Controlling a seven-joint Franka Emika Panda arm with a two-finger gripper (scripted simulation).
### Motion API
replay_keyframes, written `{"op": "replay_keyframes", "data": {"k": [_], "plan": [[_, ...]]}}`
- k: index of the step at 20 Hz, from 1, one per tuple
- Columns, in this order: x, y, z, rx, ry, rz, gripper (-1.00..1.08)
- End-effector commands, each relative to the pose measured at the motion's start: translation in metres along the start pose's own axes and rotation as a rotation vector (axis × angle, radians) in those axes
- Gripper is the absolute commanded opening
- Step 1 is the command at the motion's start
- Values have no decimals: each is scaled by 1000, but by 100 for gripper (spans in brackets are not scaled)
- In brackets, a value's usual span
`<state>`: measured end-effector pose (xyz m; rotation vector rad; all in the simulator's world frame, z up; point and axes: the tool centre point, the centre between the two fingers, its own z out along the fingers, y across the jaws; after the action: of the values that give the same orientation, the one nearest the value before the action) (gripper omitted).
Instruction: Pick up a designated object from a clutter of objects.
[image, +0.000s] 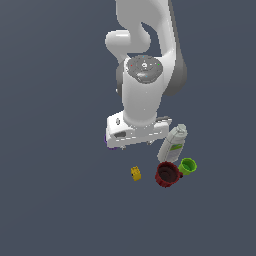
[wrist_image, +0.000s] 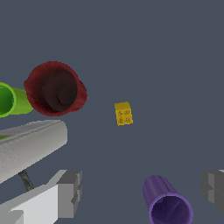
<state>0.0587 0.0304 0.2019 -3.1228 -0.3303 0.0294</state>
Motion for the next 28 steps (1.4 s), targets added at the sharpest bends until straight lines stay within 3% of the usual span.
{"op": "replay_keyframes", "data": {"k": [1,13,28], "plan": [[11,2,24,-2,3,-32,100],[40,4,111,-5,16,-140,100],[43,4,141,-4,17,-159,100]]}}
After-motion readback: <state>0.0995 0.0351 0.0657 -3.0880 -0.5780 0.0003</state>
